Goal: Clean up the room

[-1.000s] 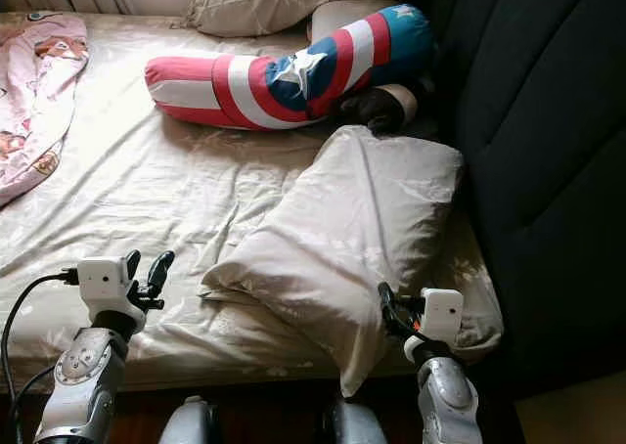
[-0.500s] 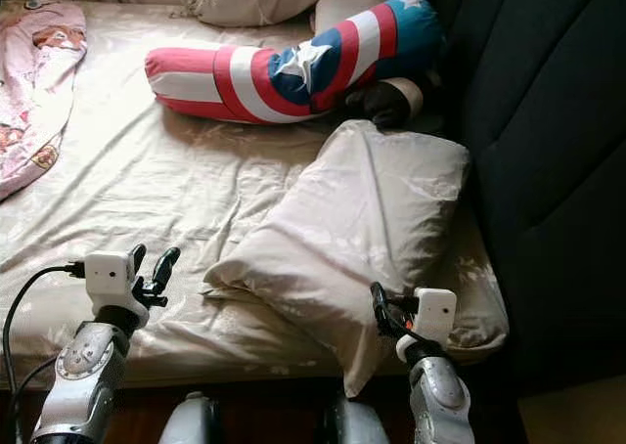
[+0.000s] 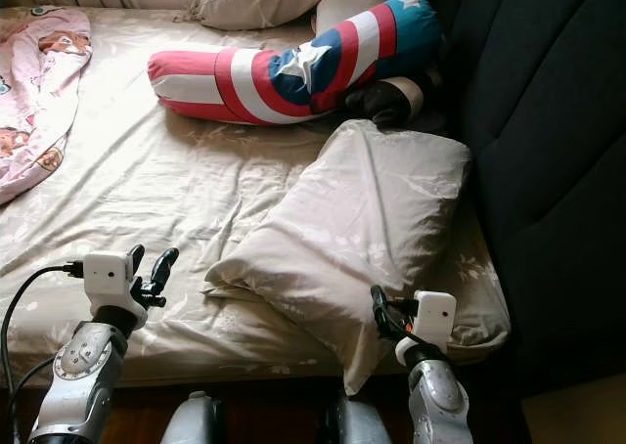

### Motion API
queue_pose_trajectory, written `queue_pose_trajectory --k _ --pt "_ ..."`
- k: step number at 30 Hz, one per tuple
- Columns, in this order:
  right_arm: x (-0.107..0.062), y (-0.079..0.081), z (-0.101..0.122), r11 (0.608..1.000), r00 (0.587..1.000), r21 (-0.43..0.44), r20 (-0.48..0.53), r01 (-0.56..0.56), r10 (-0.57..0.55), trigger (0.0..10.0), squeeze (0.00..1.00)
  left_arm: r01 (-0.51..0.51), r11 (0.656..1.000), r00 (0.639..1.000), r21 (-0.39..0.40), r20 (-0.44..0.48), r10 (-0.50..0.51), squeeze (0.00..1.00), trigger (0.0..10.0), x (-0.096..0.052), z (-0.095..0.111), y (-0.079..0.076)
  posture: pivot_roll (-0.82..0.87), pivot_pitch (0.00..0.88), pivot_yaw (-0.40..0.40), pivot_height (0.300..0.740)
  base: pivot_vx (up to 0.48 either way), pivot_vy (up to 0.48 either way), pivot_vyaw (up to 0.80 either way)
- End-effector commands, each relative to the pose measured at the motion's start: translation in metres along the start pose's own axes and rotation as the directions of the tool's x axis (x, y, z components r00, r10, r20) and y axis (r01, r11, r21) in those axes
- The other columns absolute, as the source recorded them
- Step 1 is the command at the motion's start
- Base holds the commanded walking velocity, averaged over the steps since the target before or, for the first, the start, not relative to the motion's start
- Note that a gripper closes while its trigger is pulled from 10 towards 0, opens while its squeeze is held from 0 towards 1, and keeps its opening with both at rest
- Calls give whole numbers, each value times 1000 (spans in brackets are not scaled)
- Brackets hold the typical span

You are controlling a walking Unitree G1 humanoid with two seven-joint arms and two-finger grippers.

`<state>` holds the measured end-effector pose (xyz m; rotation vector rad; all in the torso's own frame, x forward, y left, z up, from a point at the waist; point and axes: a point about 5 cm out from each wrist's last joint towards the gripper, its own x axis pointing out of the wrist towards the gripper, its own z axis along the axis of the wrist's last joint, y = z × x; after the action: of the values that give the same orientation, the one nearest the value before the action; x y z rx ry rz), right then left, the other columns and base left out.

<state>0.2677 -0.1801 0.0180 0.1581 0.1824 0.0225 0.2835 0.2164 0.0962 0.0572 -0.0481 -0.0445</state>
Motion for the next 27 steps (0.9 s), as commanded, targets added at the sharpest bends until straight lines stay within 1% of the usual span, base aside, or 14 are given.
queue_pose_trajectory --k 1,3,15,24,27 --pt "-5 -3 -6 1000 1000 4 -15 8 -8 10000 0 5 1000 1000 -1 -13 -5 0 10000 -3 -1 0 27 207 -35 632 0 0 0" --pt "-5 -3 -7 1000 1000 16 -25 4 -4 10000 0 6 1000 1000 0 -14 -6 0 10000 -3 -1 0 28 207 -36 632 0 0 0" --pt "-6 -1 -9 1000 1000 19 -21 1 -1 10000 0 7 1000 1000 6 -15 -7 0 10000 -2 0 2 31 210 -30 632 0 0 0" --pt "-5 1 -6 1000 1000 9 -7 -21 21 10000 0 19 1000 1000 7 -17 -19 0 10000 0 0 -1 30 203 -29 632 264 0 0" --pt "-4 0 -3 999 1000 30 10 -17 17 10000 0 21 1000 1000 6 -15 -21 0 10000 0 0 -1 33 194 -29 632 293 0 0"
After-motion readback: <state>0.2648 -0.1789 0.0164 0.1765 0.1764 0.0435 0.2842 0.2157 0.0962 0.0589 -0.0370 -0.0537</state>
